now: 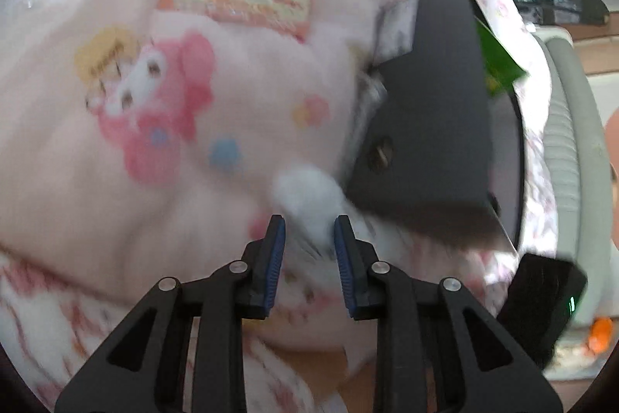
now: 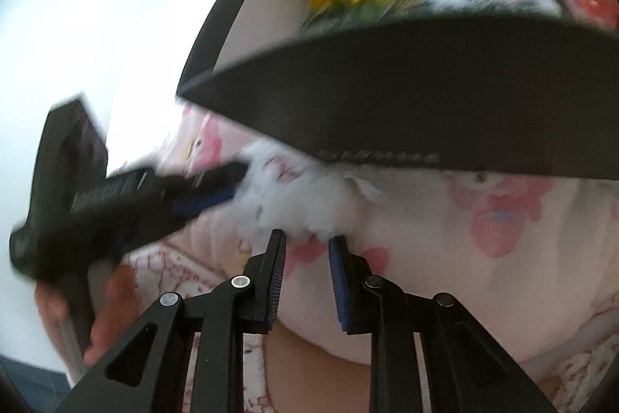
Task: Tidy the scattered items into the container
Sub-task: 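Lift the plush keychain with the left gripper toward the black box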
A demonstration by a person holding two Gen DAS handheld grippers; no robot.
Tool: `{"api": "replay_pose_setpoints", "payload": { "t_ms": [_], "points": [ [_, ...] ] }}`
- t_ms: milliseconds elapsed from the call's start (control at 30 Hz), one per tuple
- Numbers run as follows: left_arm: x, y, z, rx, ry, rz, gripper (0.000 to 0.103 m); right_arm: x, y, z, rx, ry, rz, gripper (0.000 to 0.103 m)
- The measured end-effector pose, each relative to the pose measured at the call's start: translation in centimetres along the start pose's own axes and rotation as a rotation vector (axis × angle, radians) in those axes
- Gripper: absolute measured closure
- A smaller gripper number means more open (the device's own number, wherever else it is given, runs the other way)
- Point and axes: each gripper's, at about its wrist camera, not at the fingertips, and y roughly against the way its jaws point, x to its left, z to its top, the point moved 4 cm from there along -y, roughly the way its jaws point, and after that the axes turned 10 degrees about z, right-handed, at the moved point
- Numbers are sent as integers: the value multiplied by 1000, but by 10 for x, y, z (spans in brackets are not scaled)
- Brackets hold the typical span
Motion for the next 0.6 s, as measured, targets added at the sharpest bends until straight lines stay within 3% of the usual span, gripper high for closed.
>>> {"api": "replay_pose_setpoints", "payload": {
  "t_ms": [100, 200, 300, 433, 500, 600],
  "points": [
    [-4, 11, -13, 6, -36, 0, 78, -1, 18, 6, -68, 28, -88, 84],
    [4, 20, -5, -34, 18, -35, 77, -1, 31, 11, -102, 19, -68, 84],
    [17, 20, 14, -69, 72, -10, 76, -11, 36, 8, -57, -9, 2, 83],
    [31, 12, 37, -114, 163, -32, 66, -13, 19, 3, 4, -18, 9, 83],
    [23, 3, 42, -98, 152, -40, 66, -13, 14, 4, 10, -24, 22, 83],
    [26, -8, 36, -9, 126, -33, 70, -11, 12, 6, -1, -28, 24, 83]
  ]
}}
